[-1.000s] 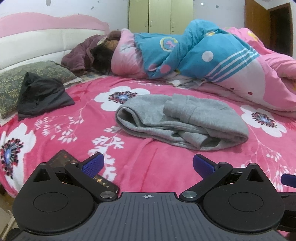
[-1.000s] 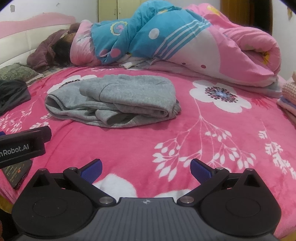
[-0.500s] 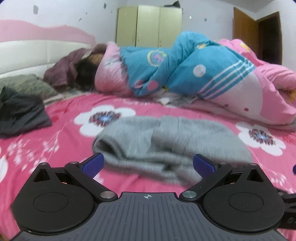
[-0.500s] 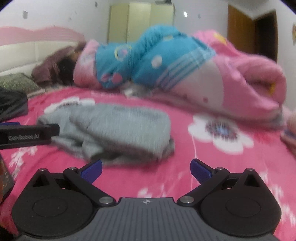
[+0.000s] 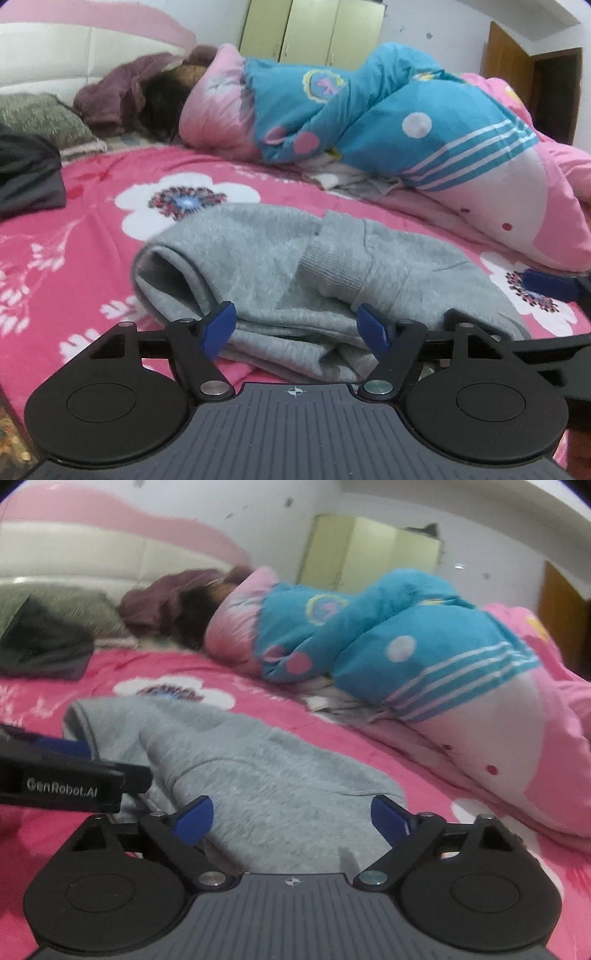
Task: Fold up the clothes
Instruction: 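Move both tools down to the grey sweatshirt's edges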
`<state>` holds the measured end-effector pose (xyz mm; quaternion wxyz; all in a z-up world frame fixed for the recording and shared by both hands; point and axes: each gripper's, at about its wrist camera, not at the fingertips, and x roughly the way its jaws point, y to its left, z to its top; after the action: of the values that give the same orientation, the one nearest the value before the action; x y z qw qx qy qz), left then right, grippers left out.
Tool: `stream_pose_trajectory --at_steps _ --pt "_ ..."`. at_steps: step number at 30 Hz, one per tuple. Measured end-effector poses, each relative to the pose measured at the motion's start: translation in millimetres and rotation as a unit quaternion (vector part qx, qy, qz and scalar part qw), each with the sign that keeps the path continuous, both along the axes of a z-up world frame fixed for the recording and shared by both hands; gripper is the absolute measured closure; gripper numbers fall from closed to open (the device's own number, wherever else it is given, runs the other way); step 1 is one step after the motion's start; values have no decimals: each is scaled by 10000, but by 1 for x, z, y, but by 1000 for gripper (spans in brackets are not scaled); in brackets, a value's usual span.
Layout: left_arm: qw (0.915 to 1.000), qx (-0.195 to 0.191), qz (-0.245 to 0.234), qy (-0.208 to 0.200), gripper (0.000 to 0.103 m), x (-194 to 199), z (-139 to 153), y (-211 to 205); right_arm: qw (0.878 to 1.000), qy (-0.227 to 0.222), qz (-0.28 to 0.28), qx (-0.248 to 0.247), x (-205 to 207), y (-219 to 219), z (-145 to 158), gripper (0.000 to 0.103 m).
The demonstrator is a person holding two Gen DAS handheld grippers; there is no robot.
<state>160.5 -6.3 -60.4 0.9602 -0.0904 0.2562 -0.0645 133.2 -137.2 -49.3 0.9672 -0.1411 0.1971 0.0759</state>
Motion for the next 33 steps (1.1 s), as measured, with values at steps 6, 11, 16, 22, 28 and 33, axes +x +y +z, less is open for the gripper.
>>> stream_pose_trajectory --at_steps 6,11,16,22,28,33 --pt "9999 49 -146 -24 45 -1 0 -12 9992 258 227 210 8 -5 -6 43" --pt "9988 -314 -374 -51 45 -2 -1 -9 9985 174 6 524 -2 -16 4 100" --pt "9916 -1000 -789 -238 38 -12 3 2 9871 184 -323 1557 -21 -51 17 103" --pt "9834 -1428 -1091 -252 25 -20 5 3 9723 540 -645 2182 -40 -82 15 103" --pt "9913 -1223 -495 12 26 -12 -1 6 9766 693 -404 1995 -24 -81 27 97" --pt "9900 -1408 66 82 32 -5 -3 24 9885 654 290 1335 9 -41 26 36"
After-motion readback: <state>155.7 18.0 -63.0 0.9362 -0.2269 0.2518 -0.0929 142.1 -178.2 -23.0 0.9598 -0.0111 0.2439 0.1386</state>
